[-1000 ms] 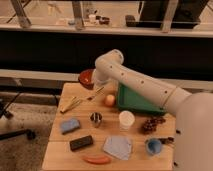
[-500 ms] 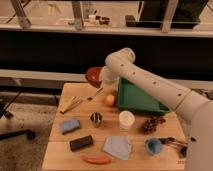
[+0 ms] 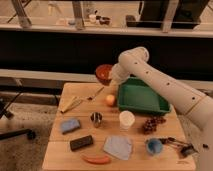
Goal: Stack bowls into tray
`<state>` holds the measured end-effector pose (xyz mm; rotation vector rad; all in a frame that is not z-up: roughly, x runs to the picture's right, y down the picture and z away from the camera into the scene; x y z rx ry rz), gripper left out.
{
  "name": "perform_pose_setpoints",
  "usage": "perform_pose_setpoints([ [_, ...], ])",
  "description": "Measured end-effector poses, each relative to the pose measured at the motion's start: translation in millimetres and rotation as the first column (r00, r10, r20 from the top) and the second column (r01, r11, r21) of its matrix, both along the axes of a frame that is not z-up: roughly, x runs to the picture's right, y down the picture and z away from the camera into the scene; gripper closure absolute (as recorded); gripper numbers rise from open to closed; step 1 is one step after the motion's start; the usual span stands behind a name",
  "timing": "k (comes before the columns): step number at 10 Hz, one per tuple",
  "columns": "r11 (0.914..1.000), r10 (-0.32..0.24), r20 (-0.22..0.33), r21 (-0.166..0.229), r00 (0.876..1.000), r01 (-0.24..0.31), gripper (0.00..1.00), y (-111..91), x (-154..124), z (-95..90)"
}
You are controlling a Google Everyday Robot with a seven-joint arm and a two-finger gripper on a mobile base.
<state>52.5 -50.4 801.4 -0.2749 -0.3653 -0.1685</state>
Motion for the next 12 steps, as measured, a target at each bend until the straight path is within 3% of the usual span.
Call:
perform_pose_setpoints([
  [5,0.9982,0.058,-0.033,-0.011,0.998,-0.058,1.0,-3,43,9.9],
  [12,0.9926,0.108,-0.083,-0.046,0.991,-0.112,1.0,12,95,40.2],
])
